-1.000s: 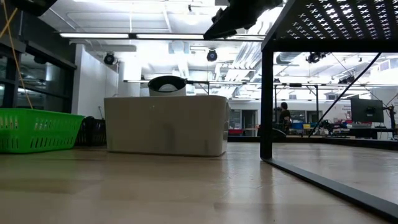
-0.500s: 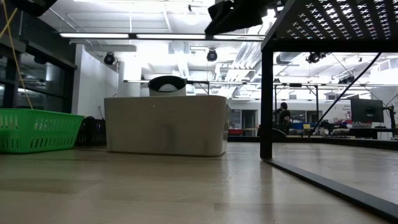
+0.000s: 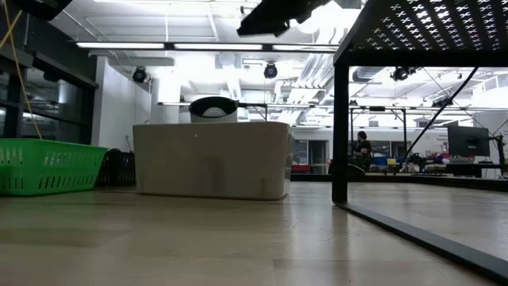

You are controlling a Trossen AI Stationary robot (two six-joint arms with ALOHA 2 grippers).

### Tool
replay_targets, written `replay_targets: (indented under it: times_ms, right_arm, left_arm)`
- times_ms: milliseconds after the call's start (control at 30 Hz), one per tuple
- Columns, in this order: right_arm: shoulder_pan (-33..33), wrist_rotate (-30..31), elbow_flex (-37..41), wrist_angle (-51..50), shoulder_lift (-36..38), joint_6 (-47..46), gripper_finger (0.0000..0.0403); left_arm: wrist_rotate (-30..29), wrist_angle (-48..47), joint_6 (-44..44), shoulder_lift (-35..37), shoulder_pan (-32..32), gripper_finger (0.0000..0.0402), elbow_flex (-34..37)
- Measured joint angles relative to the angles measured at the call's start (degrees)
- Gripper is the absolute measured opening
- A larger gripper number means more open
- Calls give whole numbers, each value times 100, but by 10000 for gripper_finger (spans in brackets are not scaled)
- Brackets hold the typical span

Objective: Pick & Place Office Desk Supplies
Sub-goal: Put the gray bin on the shelf

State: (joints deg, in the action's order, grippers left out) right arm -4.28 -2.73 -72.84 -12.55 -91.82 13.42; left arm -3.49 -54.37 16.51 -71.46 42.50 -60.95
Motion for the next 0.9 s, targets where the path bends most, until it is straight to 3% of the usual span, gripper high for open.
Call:
replay_targets:
  times_ms: [100,200,333,533,900]
  right_arm:
    - [-130,798,-228,-42,-143,-240,137]
    - [-251,1351,-735,-690,-292,-458,137]
    - [-334,1345,-1484,-1580,-750,-828,137]
    - [-414,1326,-2173,-1868,-1445,-1147,137]
    - [-569,1461,-2153,-1479,-2134,-1914,137]
  left_arm:
    - [0,7,0,0,0,93,0]
    - [0,32,0,0,0,93,0]
    - [4,62,0,0,0,93,0]
    - [2,102,0,0,0,93,0]
    - [0,228,0,0,0,93,0]
